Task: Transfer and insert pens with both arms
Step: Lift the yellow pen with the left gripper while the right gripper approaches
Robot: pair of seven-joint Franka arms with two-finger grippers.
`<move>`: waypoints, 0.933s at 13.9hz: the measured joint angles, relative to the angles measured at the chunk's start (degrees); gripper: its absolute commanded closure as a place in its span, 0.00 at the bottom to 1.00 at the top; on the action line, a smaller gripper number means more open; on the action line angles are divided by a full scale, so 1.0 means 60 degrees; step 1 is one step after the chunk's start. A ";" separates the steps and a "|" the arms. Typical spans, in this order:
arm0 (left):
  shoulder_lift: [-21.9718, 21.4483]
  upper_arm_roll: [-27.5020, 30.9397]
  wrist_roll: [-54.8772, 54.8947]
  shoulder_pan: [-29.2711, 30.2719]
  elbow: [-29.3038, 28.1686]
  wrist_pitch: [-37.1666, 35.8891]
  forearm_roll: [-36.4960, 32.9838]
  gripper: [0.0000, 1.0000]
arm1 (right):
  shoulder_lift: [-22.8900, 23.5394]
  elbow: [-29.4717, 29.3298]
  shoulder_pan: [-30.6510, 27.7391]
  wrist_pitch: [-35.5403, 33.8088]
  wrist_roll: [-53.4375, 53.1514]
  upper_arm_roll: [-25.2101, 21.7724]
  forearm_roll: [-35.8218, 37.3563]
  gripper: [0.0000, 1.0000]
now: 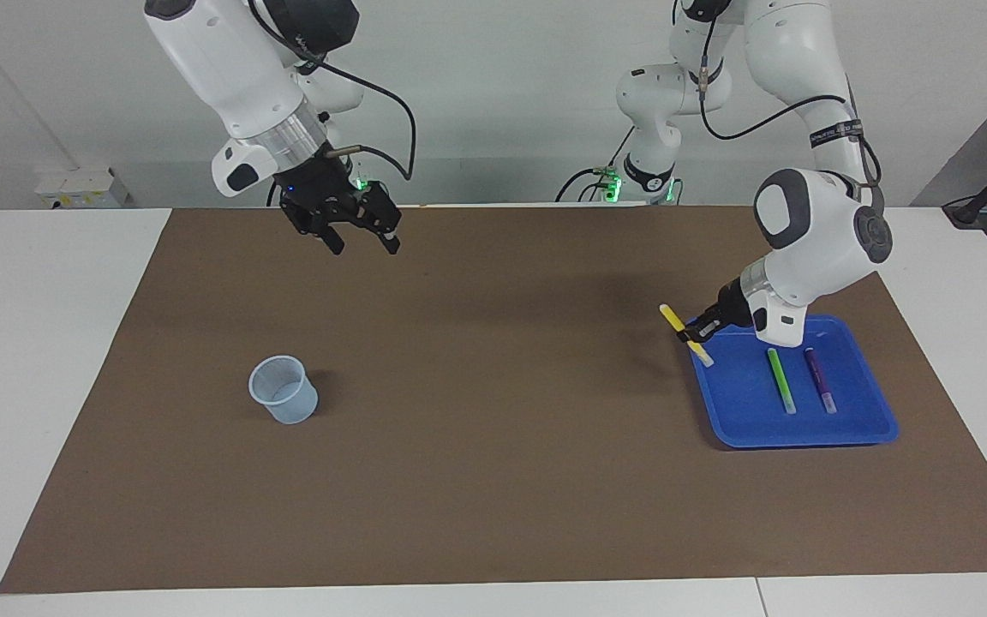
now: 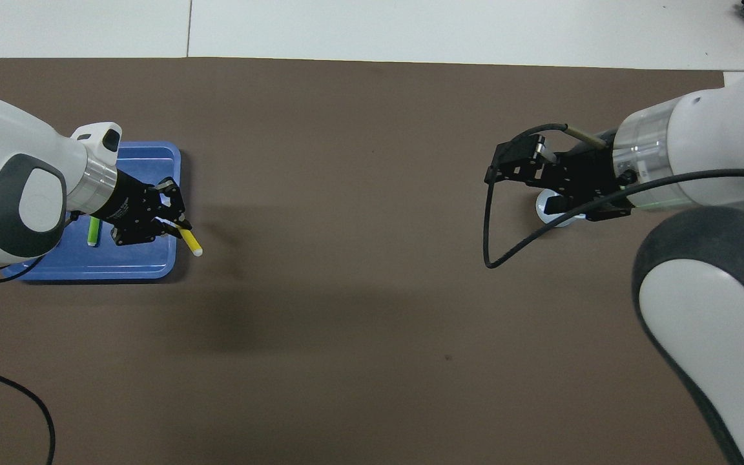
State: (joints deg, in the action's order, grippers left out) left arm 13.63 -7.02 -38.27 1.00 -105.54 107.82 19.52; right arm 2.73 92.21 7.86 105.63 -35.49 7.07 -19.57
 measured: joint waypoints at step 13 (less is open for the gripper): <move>-0.0147 -0.0744 -0.4888 -0.0509 0.0002 -0.0125 0.4061 1.00 | -0.0156 0.1880 0.1816 0.3486 -0.3124 0.0027 -0.1595 0.00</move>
State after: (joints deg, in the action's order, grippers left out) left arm 12.75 -11.48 -67.60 -2.05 -105.53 107.07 43.88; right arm 1.79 103.49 18.76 126.55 -54.24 7.23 -29.14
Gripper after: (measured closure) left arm 0.833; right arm 0.000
